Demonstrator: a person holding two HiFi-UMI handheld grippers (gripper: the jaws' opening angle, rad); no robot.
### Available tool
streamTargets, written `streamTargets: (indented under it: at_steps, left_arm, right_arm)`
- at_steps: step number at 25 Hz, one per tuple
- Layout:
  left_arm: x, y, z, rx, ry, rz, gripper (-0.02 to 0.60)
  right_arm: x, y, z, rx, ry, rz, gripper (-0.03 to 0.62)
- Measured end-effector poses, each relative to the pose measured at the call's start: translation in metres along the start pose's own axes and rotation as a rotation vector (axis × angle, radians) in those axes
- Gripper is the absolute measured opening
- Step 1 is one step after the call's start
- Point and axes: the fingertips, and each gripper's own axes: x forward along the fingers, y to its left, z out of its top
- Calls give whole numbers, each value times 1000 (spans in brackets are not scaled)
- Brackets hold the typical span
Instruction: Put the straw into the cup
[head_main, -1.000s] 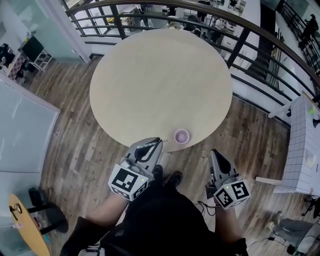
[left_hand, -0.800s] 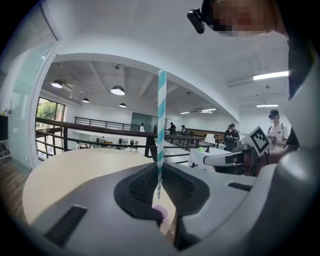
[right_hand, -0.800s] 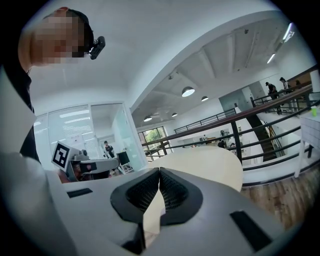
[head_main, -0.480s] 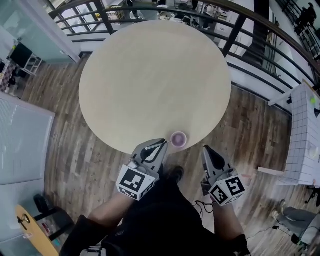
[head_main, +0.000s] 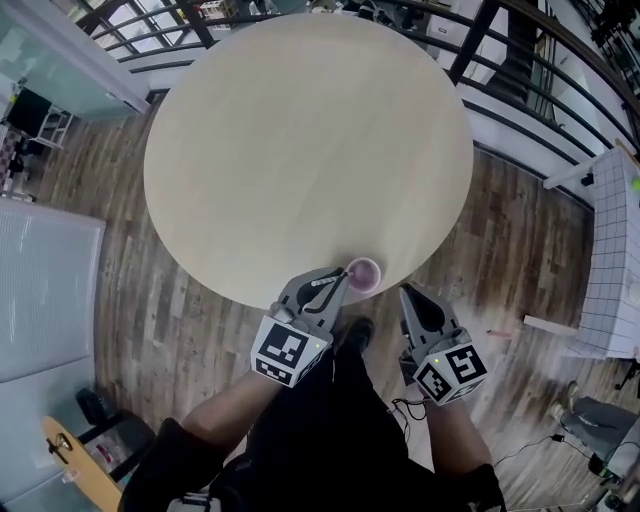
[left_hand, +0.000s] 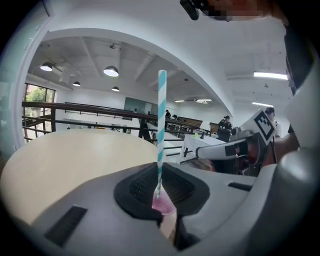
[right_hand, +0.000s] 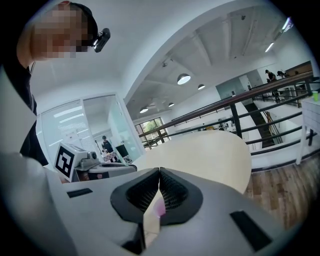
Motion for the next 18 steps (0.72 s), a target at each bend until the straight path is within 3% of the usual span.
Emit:
streamTargets:
  at_steps: [8,18]
  left_arm:
    - [36,7,-36,-31,66,-25,28]
    - [57,8,-62,-3,130,-44,28]
  right_arm:
    - [20,-14,-18,25,26,-33,21]
    - [29,-30,-39,68,50,-90,21]
